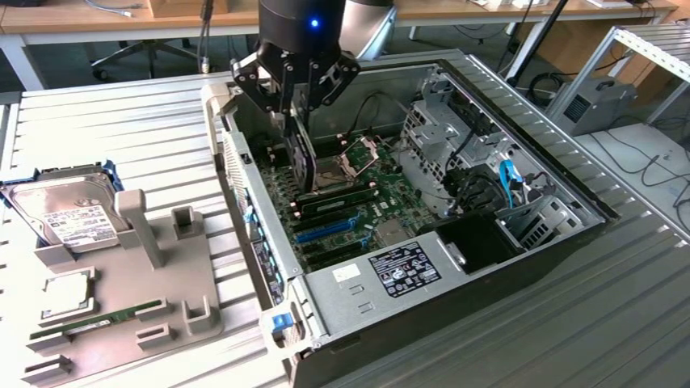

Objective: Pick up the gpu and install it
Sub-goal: 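Pick up the gpu and move the gpu toward the slot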

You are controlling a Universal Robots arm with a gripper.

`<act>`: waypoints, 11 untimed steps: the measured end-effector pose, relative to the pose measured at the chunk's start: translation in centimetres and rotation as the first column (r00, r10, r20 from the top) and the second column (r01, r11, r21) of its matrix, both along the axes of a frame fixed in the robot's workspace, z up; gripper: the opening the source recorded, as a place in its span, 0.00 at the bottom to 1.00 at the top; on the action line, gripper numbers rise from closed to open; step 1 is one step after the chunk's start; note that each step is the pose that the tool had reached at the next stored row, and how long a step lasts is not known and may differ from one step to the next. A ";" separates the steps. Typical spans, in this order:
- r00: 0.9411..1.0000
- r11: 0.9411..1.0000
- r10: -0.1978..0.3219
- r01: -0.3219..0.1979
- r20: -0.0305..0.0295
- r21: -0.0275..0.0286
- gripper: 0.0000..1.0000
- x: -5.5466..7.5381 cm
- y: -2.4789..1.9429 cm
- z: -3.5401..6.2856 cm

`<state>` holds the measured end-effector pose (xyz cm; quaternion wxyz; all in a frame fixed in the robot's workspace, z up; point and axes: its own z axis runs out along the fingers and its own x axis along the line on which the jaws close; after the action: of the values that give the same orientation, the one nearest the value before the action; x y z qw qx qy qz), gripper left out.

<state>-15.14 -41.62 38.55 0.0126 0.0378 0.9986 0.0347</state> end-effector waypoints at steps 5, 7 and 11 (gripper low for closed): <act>1.000 1.000 0.000 0.000 0.000 0.000 0.26 0.3 0.00 -0.10; 1.000 1.000 0.000 0.000 0.000 0.000 0.26 0.4 0.00 -0.15; 1.000 1.000 0.000 0.000 0.000 0.000 0.26 0.6 0.00 -0.22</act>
<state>-14.53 -41.62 38.32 0.0126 0.0378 0.9986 0.0347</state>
